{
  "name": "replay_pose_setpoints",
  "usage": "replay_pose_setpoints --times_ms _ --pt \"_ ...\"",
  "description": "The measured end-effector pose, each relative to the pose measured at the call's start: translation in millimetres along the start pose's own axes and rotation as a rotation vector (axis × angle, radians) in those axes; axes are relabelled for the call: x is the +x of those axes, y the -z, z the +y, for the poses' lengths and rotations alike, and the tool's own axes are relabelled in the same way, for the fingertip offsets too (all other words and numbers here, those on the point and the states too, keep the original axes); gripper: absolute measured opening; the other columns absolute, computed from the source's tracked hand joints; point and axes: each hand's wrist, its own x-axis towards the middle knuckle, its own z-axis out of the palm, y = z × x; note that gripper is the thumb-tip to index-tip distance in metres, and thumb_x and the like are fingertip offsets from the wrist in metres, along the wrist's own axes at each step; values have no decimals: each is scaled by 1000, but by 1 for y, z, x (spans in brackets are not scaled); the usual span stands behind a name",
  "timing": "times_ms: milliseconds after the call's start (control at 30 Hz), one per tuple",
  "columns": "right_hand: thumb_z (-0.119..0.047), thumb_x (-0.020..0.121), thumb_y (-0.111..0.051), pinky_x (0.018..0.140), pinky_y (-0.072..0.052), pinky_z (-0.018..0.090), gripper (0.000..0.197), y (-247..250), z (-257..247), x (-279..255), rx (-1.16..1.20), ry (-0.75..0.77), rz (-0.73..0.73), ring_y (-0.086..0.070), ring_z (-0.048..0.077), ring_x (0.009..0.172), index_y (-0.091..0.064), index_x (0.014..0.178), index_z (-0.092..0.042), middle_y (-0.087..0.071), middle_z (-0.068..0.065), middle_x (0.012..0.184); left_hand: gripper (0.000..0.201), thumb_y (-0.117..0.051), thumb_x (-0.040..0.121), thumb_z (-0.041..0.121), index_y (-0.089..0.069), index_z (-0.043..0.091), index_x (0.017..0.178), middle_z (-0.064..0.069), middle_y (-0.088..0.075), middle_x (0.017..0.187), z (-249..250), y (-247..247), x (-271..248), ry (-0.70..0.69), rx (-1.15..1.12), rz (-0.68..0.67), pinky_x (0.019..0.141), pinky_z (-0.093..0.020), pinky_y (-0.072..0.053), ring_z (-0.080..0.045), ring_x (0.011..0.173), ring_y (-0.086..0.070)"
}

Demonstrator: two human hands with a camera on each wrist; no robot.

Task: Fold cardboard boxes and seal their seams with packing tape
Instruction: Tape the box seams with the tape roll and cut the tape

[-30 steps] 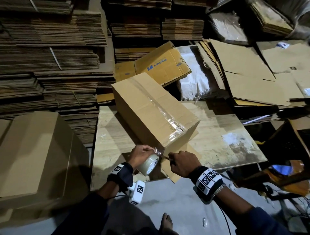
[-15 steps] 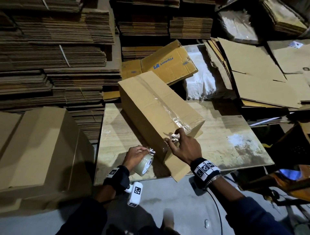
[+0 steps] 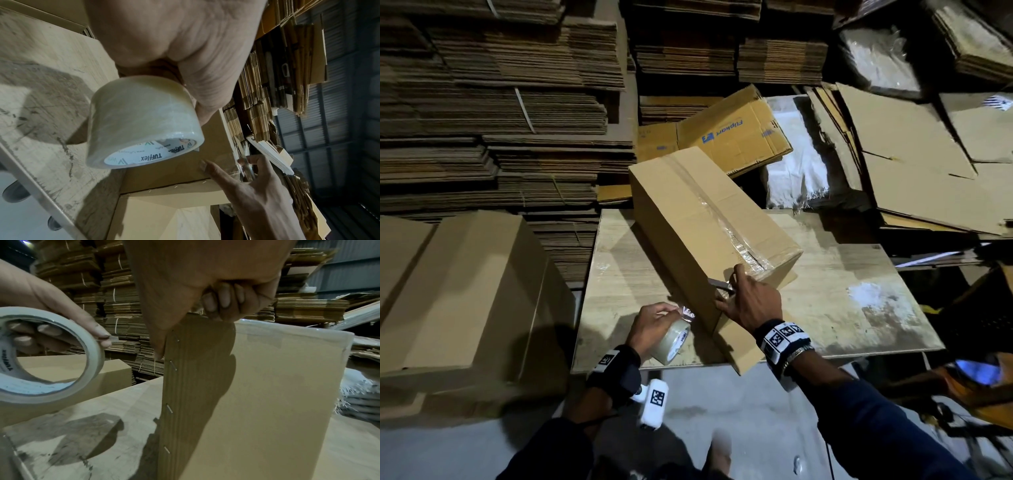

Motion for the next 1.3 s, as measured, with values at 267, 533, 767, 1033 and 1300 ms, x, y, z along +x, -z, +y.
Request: replay_pose_setpoints --times_ms 267,533,767,1033,1300 --pt "-99 73 -49 55 -48 29 82 15 40 9 71 265 24 -65 23 59 -49 108 -25 -74 0 80 13 -83 85 29 -82 16 87 -3 -81 96 5 -7 -1 3 20 -45 83 -34 -56 -28 95 -76" --pt "-87 72 -60 55 -51 30 70 -5 55 32 218 431 133 -68 24 63 -62 96 -21 -71 0 73 9 -79 91 22 -80 14 88 -9 -80 93 17 -10 -4 7 -9 -36 72 -29 -51 -21 79 -72" --pt "-48 82 -85 56 -57 29 58 -29 65 16 162 550 204 -71 23 61 -53 120 -17 -77 2 85 10 -76 95 19 -78 12 89 -2 -78 82 23 -21 -4 22 -10 20 54 -19 -48 -10 61 -67" --pt "-83 87 -49 60 -53 31 70 16 100 45 395 70 131 -73 26 76 -55 127 -26 -77 3 90 11 -79 92 16 -73 12 99 -5 -74 117 50 -49 18 -9 -163 181 81 -26 -53 -20 104 -69" --pt "-31 106 -48 95 -45 55 39 4 156 116 255 -95 54 -48 42 125 -52 139 -12 -49 20 138 56 -84 88 20 -52 13 134 -2 -51 134 77 -83 42 -8 -134 392 101 -34 -47 -19 119 -50"
